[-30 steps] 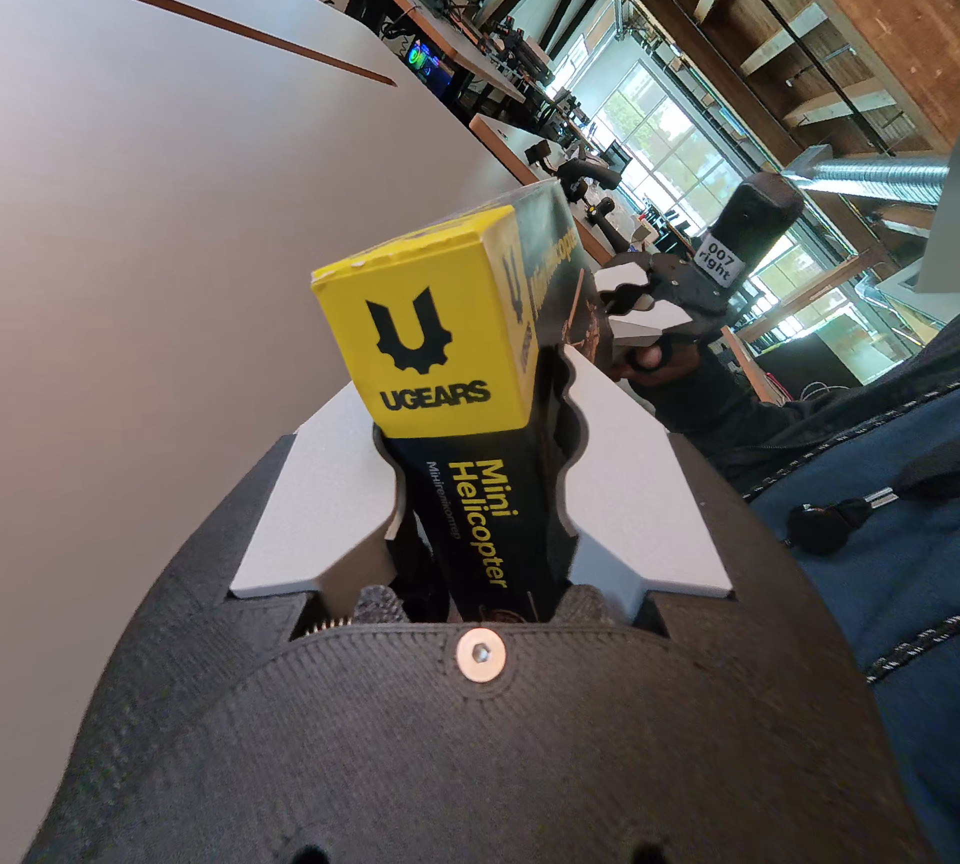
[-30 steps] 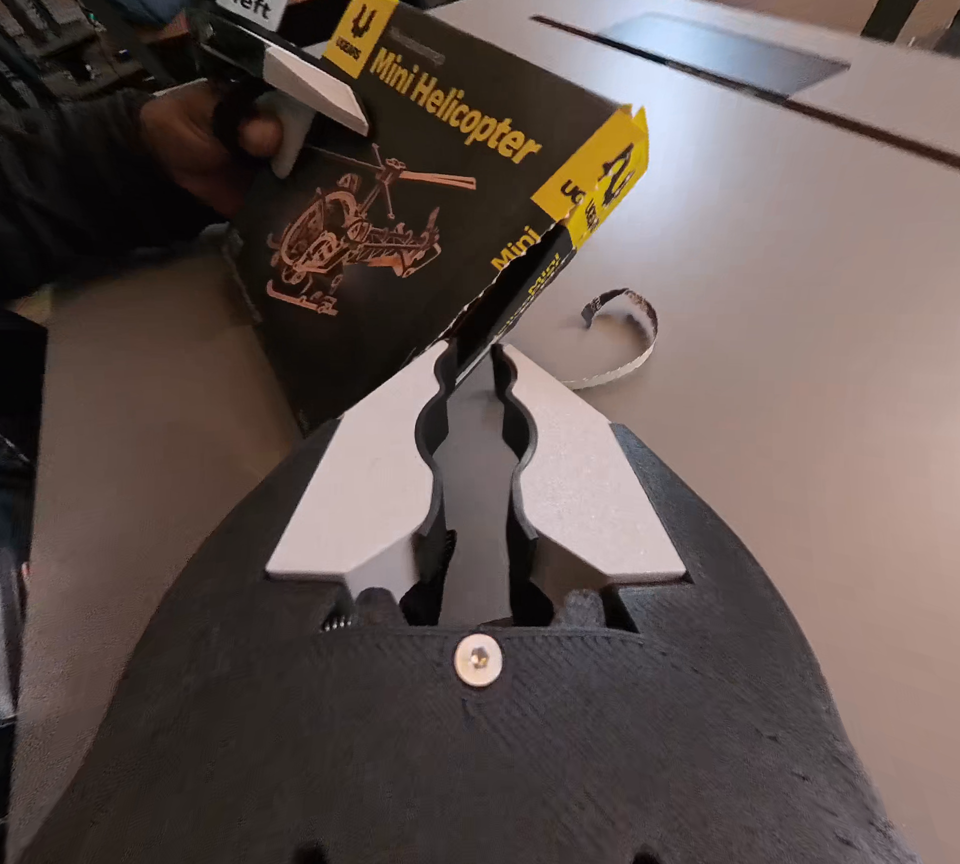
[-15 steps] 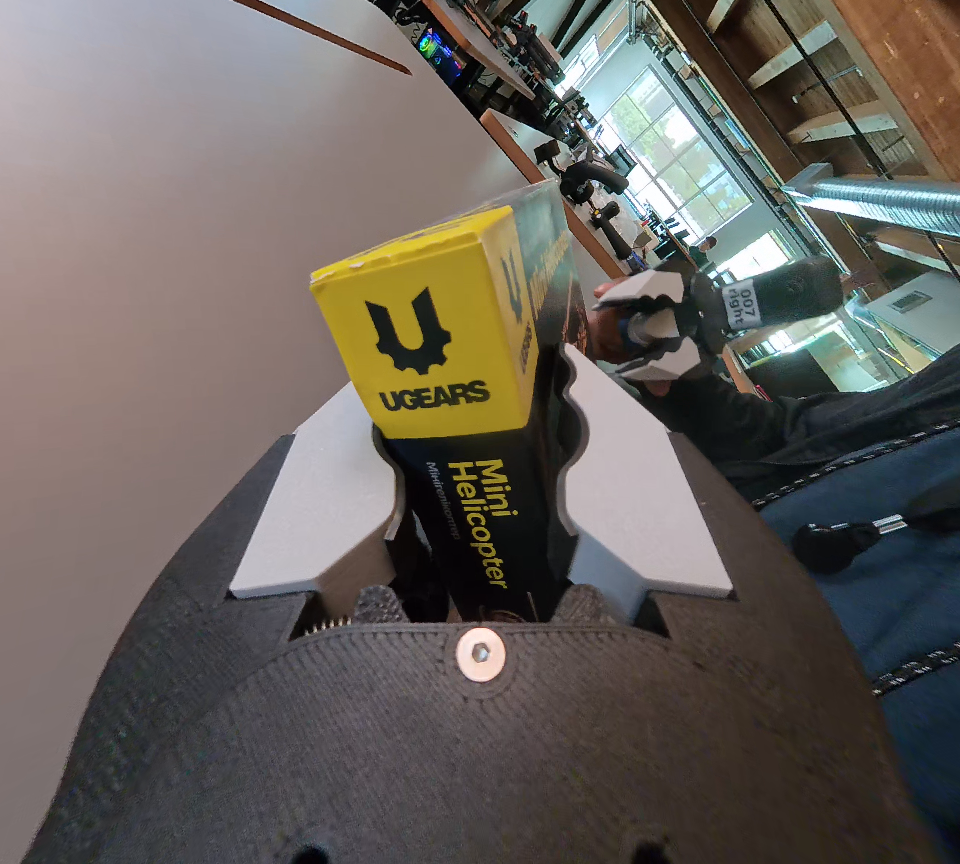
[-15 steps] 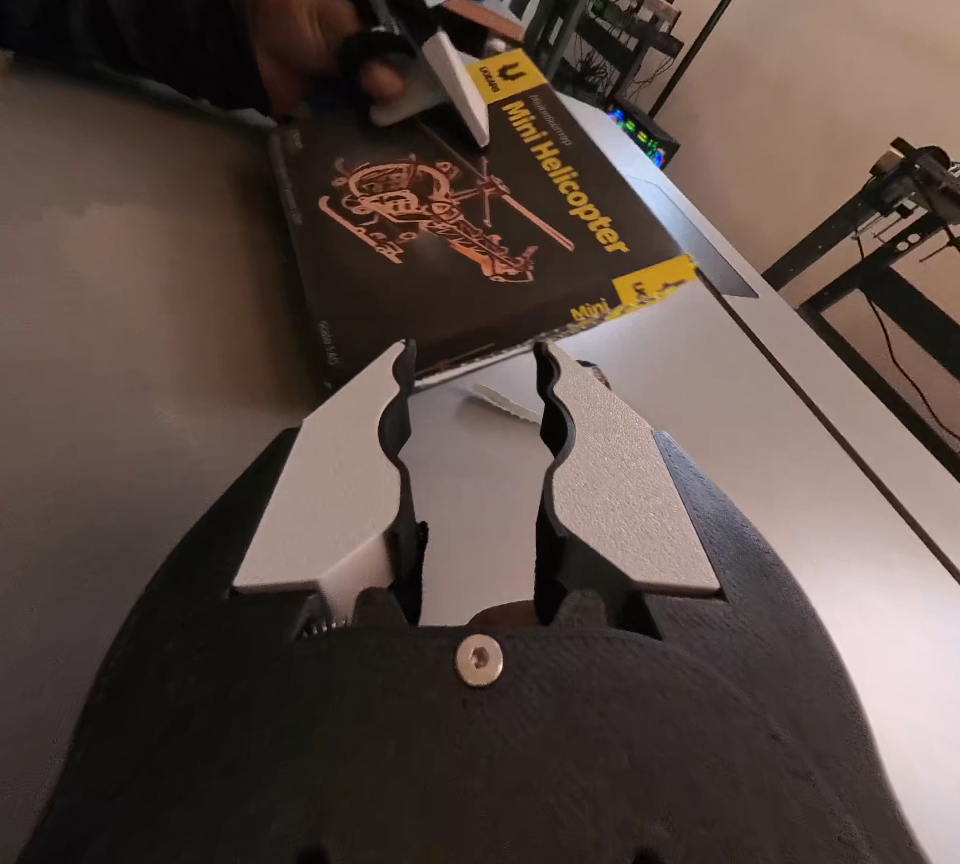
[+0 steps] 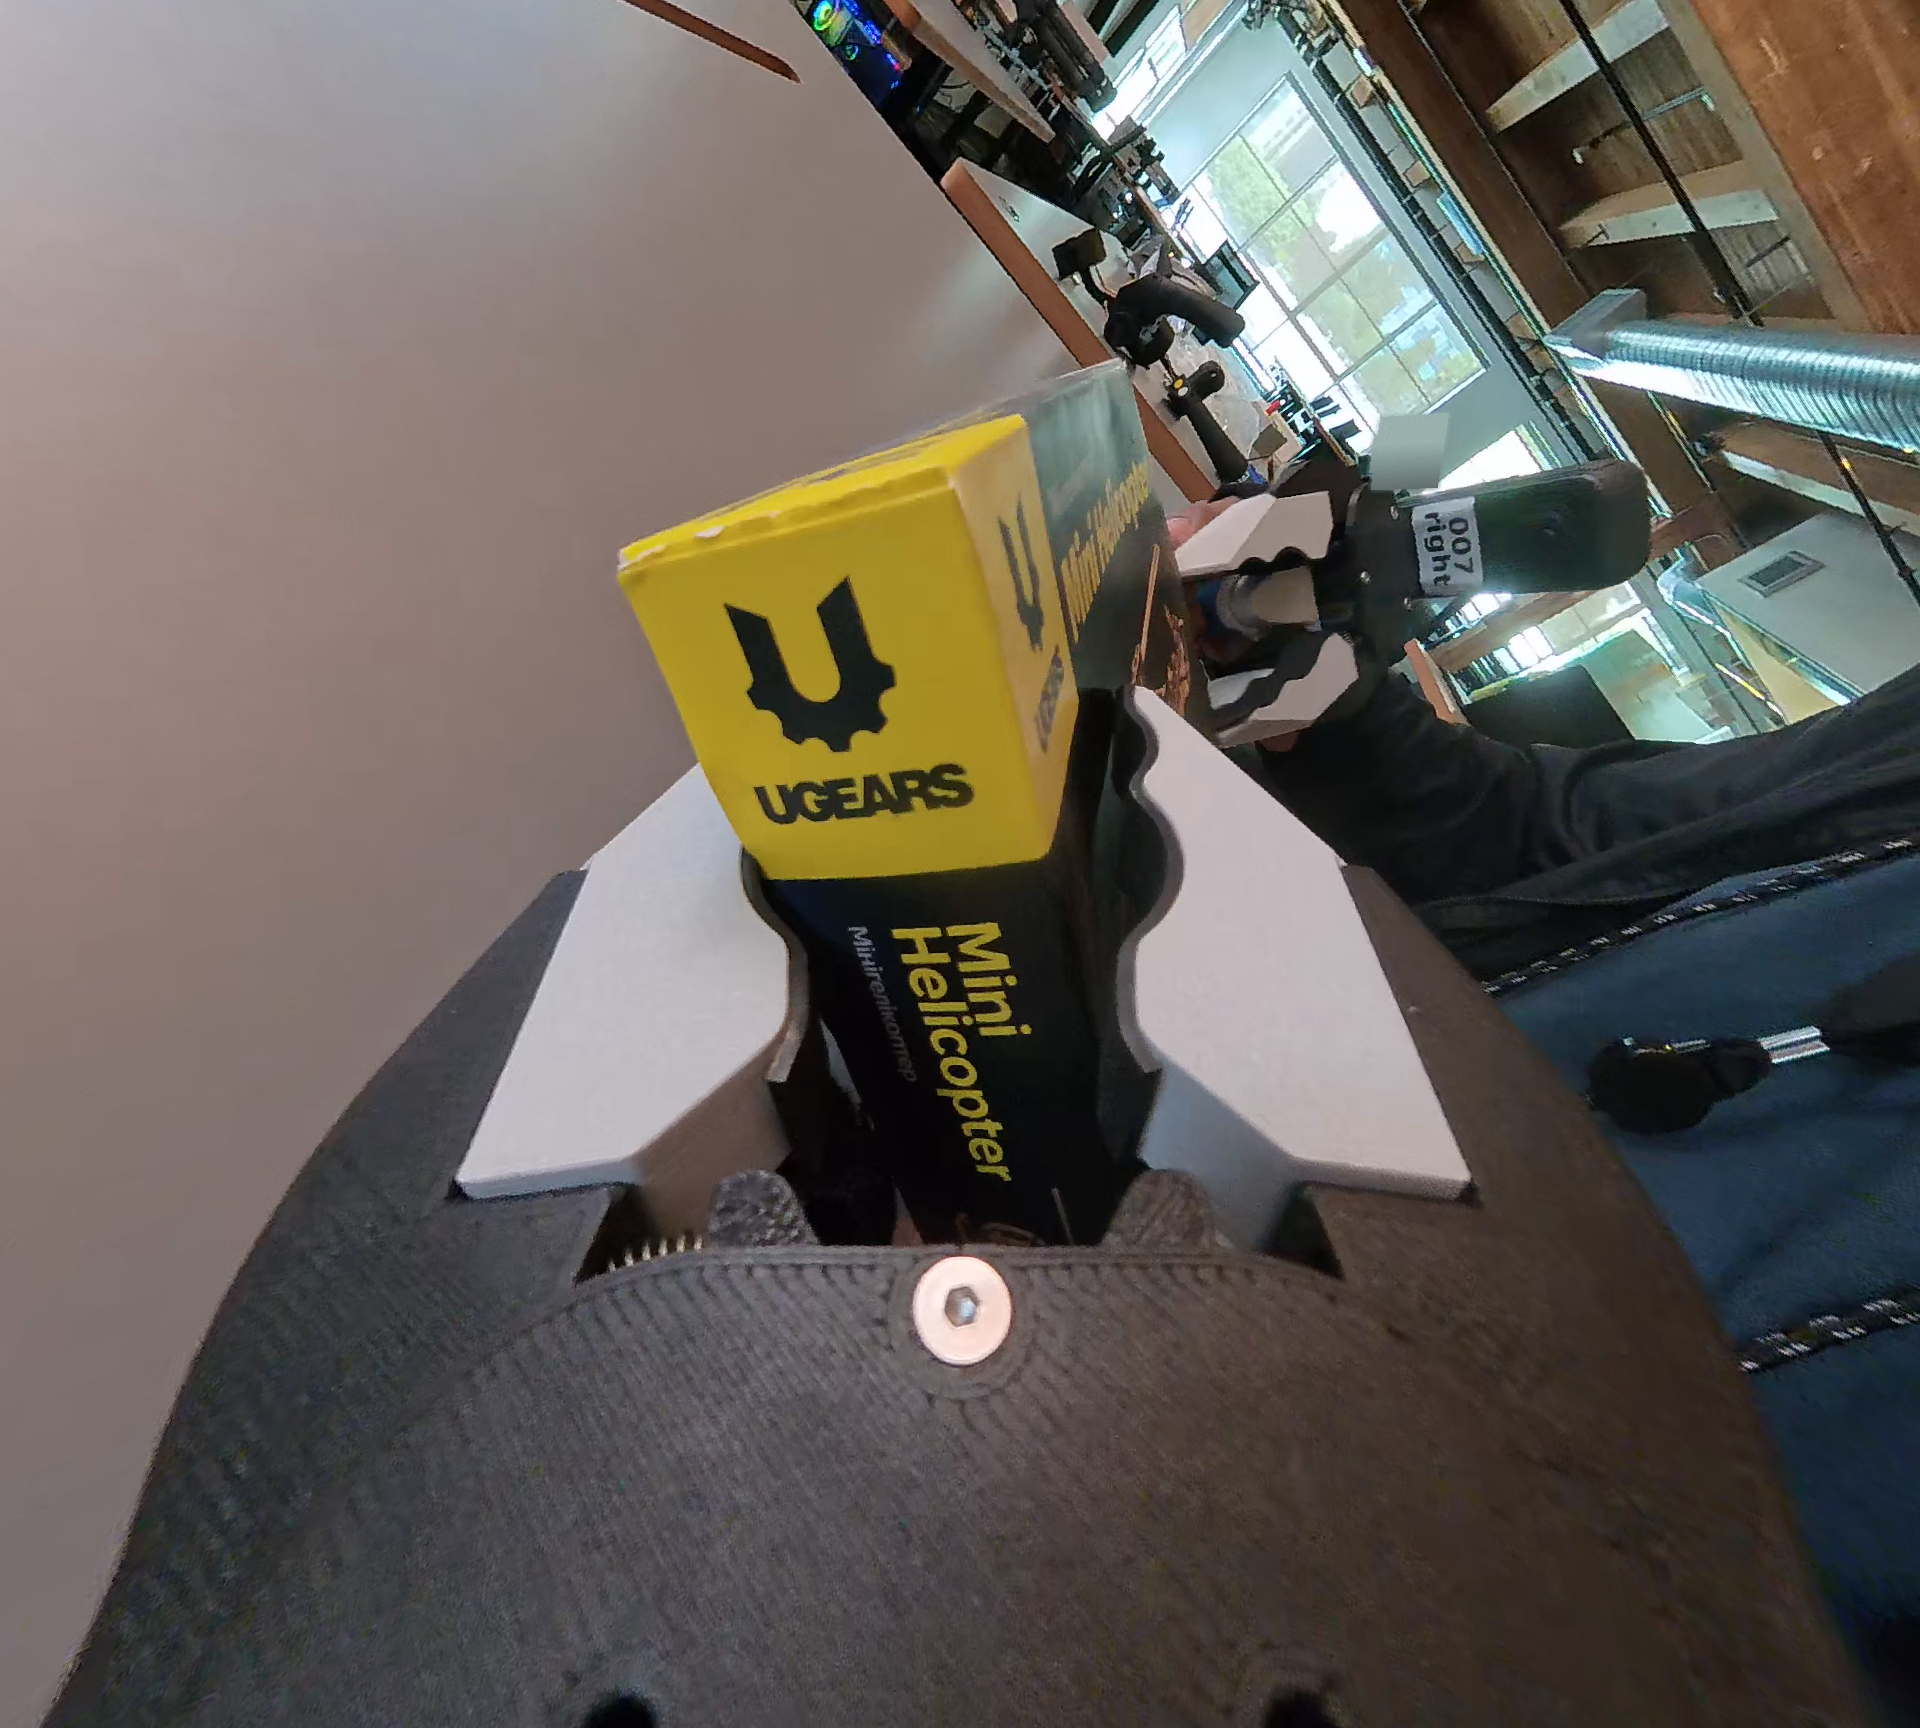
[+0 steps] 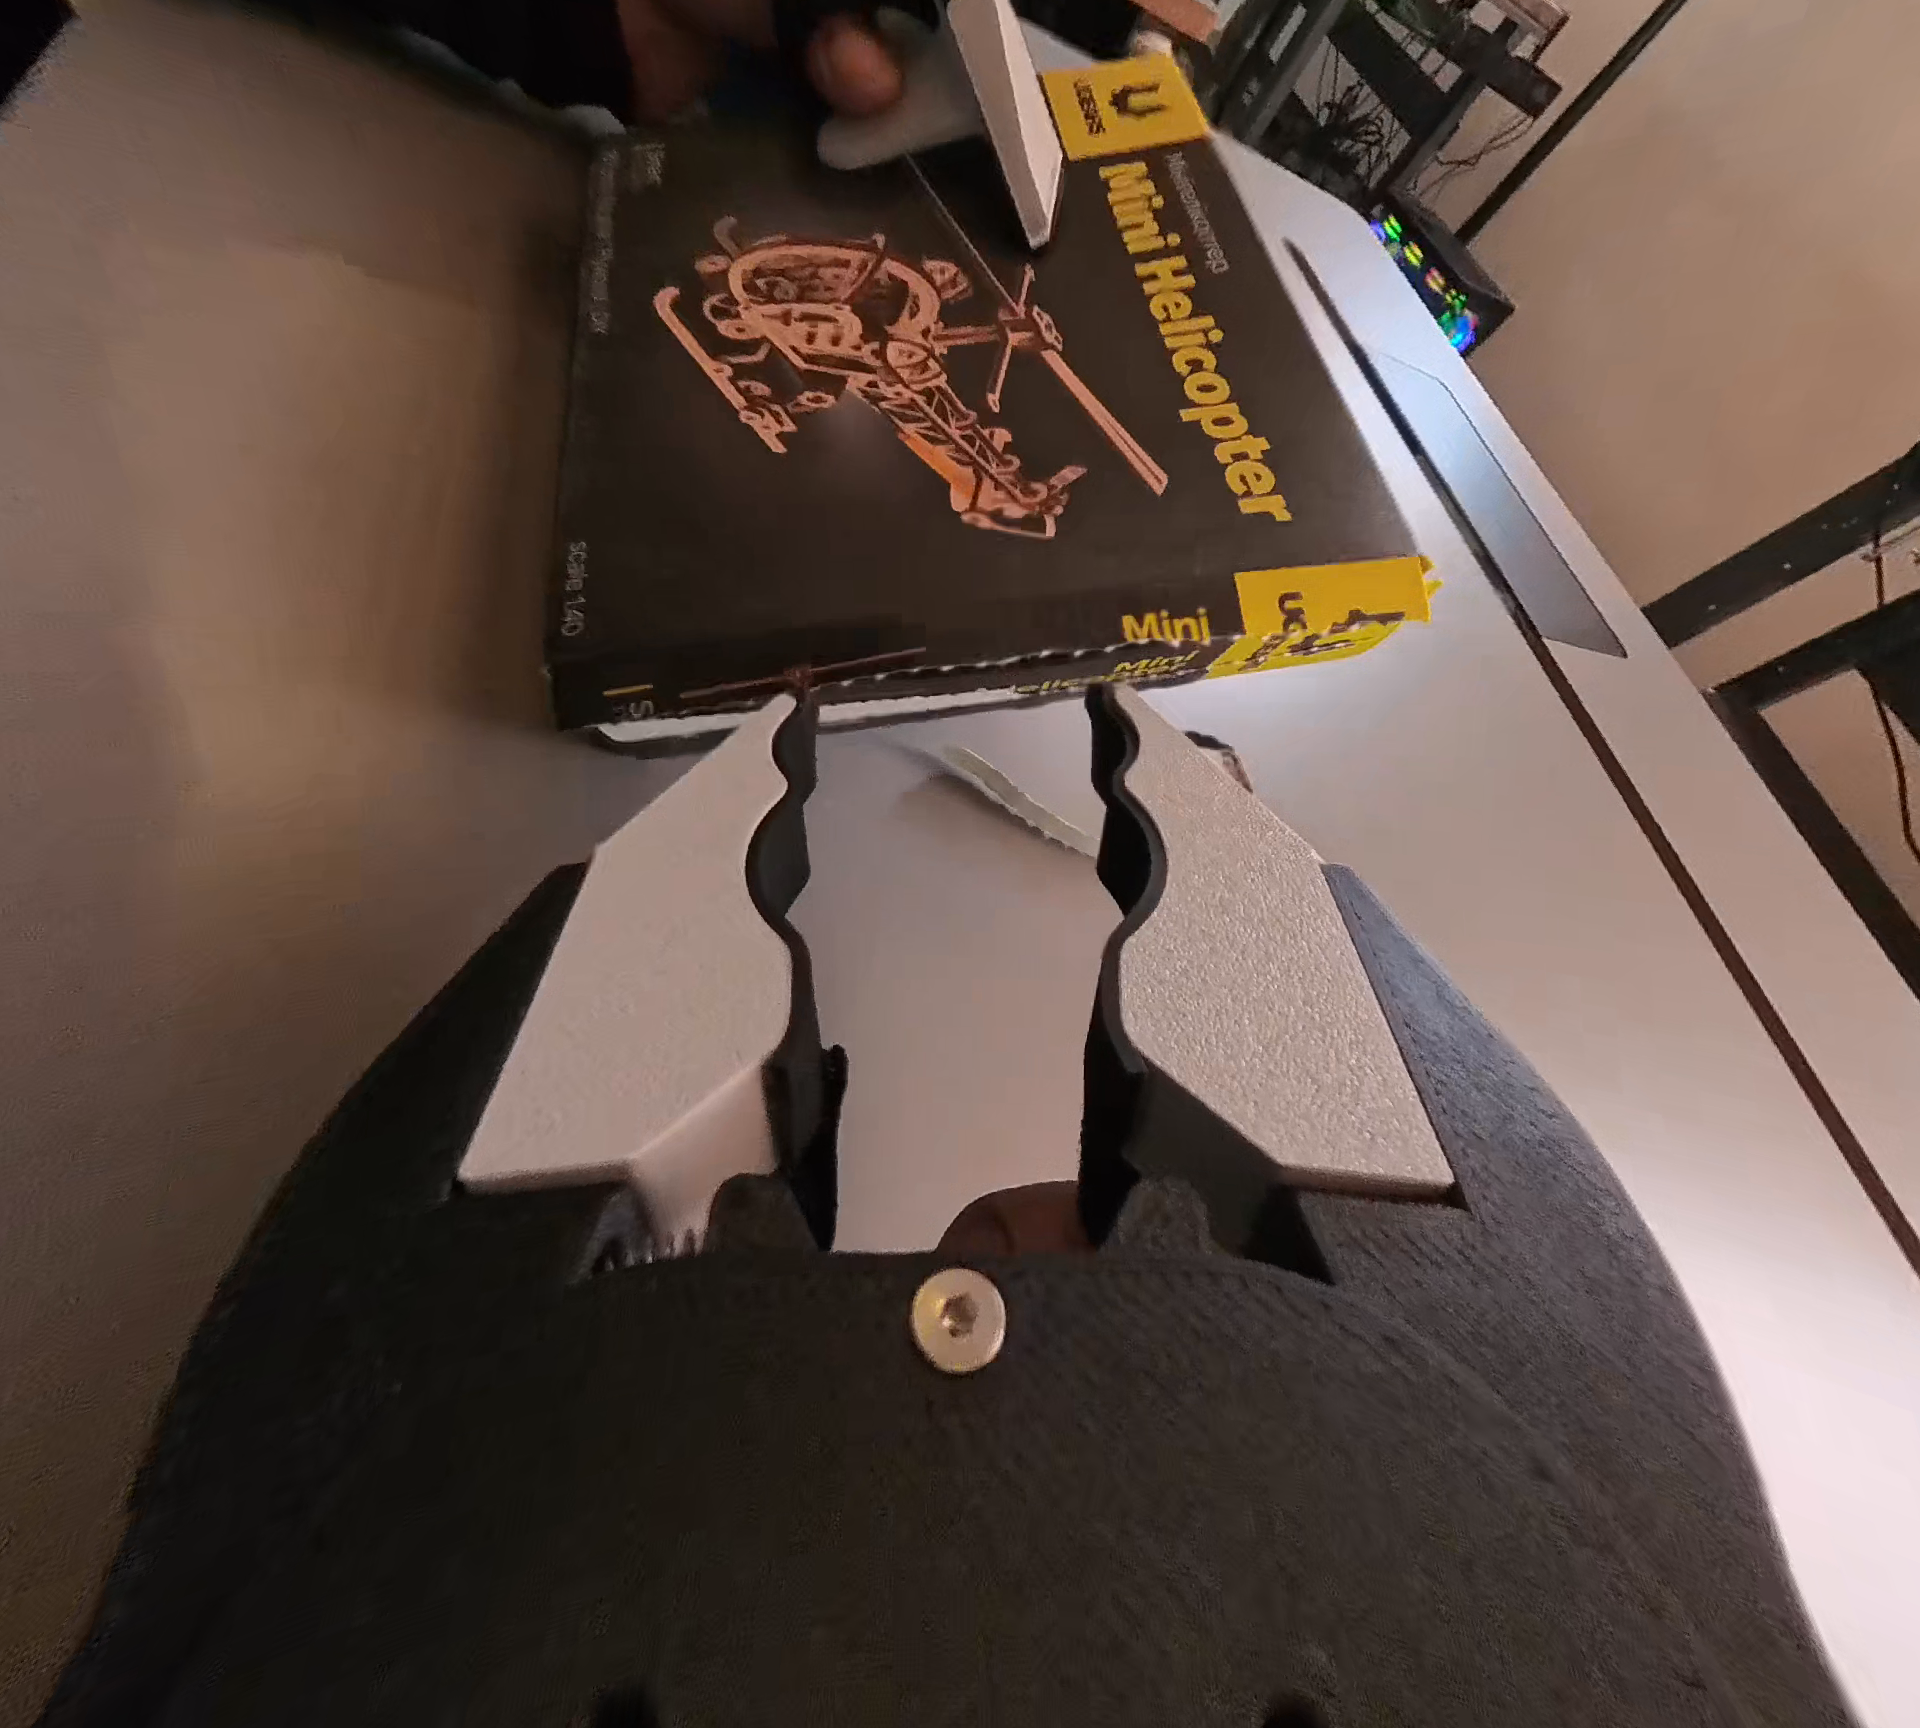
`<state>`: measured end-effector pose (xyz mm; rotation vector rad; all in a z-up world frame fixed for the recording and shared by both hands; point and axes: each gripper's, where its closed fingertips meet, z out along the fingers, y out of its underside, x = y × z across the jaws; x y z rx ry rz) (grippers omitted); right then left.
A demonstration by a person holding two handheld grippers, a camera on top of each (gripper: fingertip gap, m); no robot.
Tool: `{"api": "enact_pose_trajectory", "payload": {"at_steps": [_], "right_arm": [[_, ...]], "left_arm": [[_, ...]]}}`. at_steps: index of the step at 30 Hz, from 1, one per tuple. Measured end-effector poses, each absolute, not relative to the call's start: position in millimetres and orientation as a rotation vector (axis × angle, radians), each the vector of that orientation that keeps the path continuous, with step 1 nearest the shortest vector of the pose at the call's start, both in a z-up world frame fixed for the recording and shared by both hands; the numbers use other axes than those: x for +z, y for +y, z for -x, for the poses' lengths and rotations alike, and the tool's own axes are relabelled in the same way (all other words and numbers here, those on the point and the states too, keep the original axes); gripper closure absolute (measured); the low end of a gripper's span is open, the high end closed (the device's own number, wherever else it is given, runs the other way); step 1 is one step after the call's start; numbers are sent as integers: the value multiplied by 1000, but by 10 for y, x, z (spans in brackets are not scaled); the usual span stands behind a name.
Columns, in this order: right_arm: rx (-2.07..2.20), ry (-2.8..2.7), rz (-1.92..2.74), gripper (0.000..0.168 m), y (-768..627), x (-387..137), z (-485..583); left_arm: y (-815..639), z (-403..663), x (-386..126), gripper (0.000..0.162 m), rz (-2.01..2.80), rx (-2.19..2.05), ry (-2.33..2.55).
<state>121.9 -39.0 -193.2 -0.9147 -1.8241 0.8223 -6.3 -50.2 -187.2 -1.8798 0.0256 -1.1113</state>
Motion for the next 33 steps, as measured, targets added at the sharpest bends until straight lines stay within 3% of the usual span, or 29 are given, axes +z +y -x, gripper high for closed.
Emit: {"api": "enact_pose_trajectory", "payload": {"at_steps": [12,20,28,33], "right_arm": [[945,-1774,875,120,-570,-1756,-1246],[911,-1826,867,126,-643,-1906,-1290],[781,-1804,912,116,-521,-1984,-1206],[956,-1725,989,117,-515,-1796,-1232]], "left_arm": [[-459,60,-1906,101,1905,-1132,-4],[-442,53,-1934,101,1922,-1126,-11],[-443,96,-1898,101,1891,-1107,-21],[-437,131,-1873,101,1868,-1092,-35]]}}
